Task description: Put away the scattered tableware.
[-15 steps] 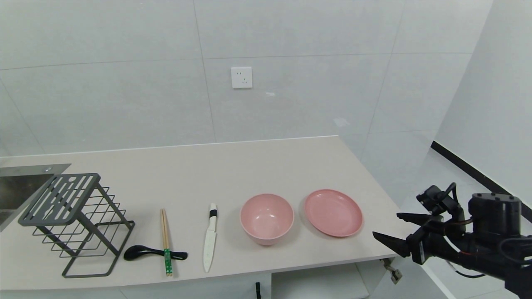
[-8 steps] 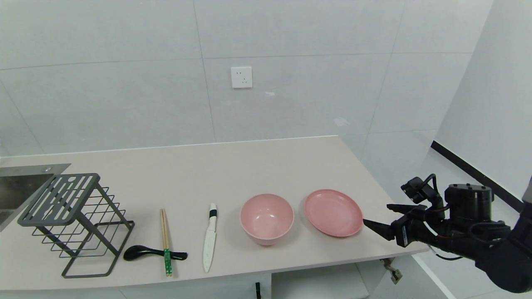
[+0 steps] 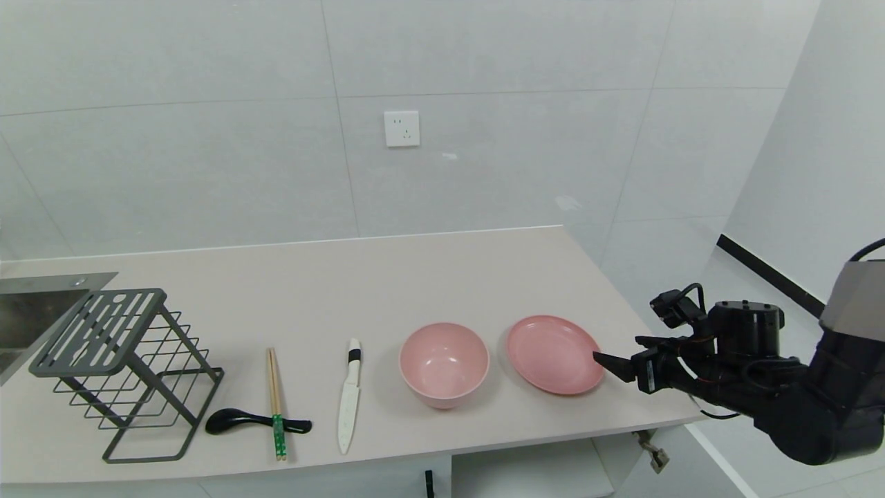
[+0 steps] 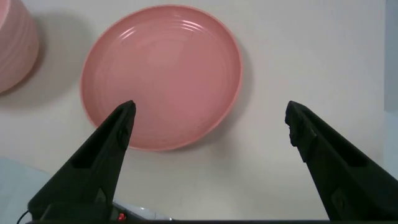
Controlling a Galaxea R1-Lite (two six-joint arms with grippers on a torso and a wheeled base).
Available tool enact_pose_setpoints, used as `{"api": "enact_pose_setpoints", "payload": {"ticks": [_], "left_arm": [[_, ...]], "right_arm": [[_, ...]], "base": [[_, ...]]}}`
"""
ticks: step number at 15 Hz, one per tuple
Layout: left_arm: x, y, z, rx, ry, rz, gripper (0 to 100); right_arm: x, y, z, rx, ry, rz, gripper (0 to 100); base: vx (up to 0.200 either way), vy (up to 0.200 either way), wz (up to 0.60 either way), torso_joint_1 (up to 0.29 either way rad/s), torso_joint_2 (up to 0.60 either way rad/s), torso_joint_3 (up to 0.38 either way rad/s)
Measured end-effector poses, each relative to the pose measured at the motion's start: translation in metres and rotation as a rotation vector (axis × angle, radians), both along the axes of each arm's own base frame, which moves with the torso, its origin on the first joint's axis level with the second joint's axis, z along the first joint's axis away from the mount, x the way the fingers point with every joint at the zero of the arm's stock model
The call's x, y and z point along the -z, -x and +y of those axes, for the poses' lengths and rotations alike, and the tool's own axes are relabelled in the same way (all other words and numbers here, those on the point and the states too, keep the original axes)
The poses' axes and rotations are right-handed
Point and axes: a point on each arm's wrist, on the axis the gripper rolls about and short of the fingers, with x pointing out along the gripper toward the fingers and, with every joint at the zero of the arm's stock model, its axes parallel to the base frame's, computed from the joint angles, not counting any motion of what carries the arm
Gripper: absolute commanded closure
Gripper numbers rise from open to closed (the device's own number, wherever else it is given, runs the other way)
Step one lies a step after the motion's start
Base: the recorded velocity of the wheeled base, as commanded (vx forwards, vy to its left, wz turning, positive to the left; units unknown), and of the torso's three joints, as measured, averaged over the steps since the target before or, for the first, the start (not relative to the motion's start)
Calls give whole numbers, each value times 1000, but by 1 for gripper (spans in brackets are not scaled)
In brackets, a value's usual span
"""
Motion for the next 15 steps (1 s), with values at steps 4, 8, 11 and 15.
{"api": "enact_pose_setpoints", "payload": {"ticks": [4, 8, 11, 15], "left_arm": [[0, 0, 0, 0, 0, 0, 0], [0, 0, 0, -1, 0, 0, 0], [0, 0, 0, -1, 2, 0, 0], [0, 0, 0, -1, 2, 0, 0]], "right_arm": [[17, -15, 4, 14, -11, 25, 0], [35, -31, 6, 17, -8, 32, 0], [45, -43, 8, 16, -9, 24, 0], [57, -51, 13, 5, -16, 5, 0]], "base": [[0, 0, 0, 0, 0, 0], [0, 0, 0, 0, 0, 0], [0, 0, 0, 0, 0, 0], [0, 0, 0, 0, 0, 0]]}}
